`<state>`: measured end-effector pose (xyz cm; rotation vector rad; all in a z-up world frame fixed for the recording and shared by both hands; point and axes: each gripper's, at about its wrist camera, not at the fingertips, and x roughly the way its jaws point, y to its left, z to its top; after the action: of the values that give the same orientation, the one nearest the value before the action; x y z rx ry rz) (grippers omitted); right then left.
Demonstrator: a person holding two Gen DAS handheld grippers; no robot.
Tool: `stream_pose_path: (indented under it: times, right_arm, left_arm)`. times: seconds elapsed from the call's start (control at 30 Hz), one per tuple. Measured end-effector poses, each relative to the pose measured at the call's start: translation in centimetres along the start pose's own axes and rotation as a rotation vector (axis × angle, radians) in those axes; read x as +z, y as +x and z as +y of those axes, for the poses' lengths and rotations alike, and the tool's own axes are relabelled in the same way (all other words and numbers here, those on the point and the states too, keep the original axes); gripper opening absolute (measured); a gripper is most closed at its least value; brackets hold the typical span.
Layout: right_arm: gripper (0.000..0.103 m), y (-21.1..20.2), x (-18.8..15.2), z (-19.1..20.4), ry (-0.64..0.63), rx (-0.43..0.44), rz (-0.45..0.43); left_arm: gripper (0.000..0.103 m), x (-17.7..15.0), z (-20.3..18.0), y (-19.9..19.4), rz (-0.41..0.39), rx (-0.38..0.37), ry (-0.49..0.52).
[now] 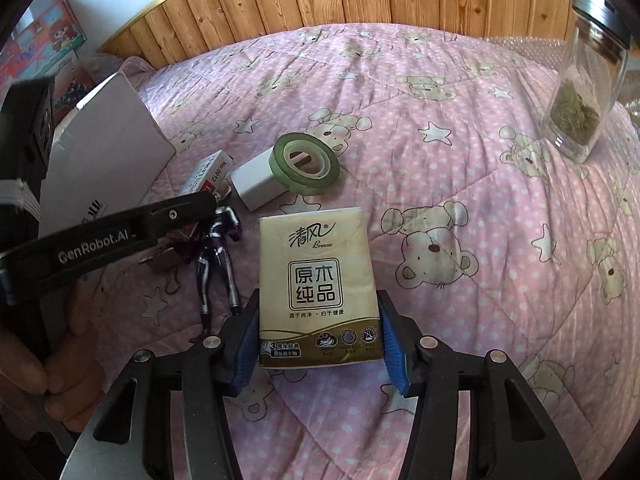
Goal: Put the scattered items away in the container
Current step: 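Grasp the white staples box with the left tool while the right tool grasps the tissue pack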
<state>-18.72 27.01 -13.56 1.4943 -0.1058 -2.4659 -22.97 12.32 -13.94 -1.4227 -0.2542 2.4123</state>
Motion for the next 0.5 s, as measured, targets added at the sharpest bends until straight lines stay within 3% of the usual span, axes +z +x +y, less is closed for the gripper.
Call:
stream_pose_path:
  times: [0.5]
  right_arm:
    - [0.054,-2.3,-0.8,0.8,0.031,0.05,-0.026]
  left_arm:
    - [0.039,-1.1,-1.3,-3.7,-0.022,-0.022,0.001]
